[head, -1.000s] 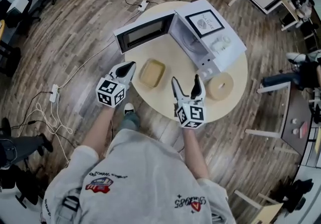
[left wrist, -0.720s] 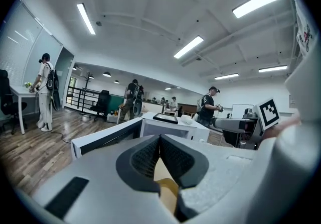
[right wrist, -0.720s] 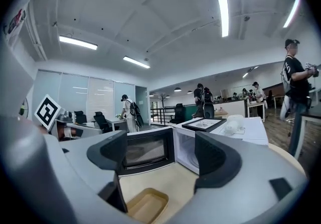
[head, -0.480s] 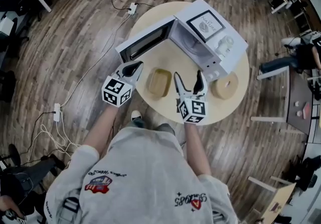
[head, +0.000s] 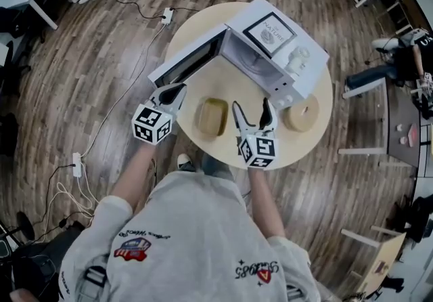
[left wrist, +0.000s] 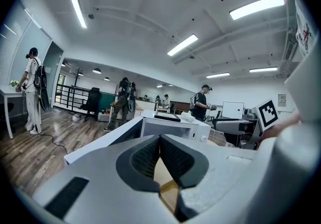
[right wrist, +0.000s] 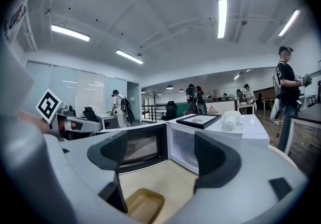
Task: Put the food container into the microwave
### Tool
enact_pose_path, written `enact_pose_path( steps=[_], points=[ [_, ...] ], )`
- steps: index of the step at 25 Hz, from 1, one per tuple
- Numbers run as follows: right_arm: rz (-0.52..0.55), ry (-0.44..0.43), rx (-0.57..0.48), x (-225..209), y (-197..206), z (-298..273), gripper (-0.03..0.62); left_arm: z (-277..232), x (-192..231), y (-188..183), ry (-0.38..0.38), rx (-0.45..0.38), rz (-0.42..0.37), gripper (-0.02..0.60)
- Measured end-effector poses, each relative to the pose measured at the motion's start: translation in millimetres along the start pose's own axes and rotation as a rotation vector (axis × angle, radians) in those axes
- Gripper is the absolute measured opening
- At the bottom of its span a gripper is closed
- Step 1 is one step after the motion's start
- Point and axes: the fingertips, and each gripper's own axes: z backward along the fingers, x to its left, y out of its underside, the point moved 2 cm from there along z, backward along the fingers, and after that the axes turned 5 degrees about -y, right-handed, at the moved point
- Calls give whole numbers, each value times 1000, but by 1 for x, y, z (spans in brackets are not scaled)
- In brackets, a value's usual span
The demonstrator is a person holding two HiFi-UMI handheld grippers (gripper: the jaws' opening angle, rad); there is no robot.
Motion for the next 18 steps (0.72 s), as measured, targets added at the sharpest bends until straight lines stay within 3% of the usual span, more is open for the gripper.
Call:
enact_pose_path(
  steps=[6, 18],
  points=[
    [26, -20, 48, -2, 18, -7, 405, -10, 1, 4, 14, 18, 2, 5],
    [109, -174, 290, 32, 96, -17, 390, -2, 10, 22, -9, 46, 25, 5]
  ],
)
